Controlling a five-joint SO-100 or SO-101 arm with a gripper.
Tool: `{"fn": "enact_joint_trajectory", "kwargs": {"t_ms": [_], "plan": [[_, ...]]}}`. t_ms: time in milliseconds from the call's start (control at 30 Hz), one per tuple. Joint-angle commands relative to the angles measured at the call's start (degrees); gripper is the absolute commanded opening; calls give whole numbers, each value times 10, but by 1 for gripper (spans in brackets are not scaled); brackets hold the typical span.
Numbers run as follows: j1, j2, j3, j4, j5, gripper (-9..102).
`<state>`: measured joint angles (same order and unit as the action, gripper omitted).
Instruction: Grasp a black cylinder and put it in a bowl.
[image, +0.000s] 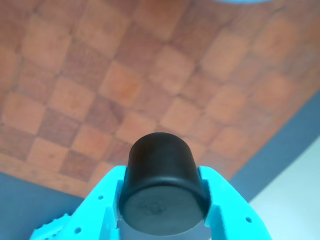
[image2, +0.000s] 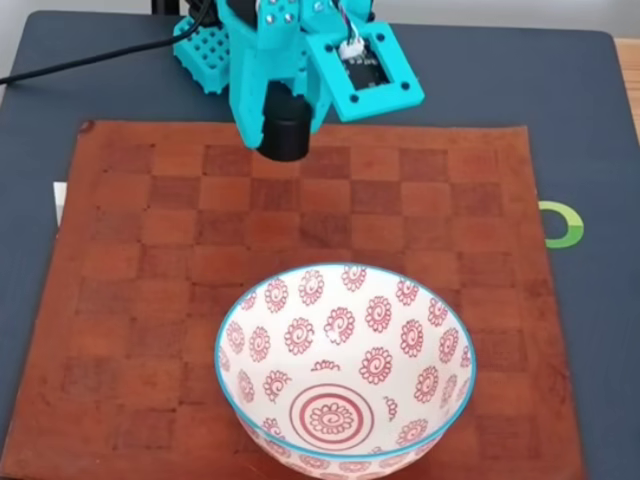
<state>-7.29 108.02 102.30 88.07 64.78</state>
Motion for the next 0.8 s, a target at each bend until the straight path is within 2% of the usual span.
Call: {"fn": "enact_joint_trajectory", "kwargs": {"t_ms": [0,500,767], "plan": [[5,-34,-91,7,-18,12],[-7,-318,-439,9,-69,11],[-50,-424,-561,-1,-43,11]]}}
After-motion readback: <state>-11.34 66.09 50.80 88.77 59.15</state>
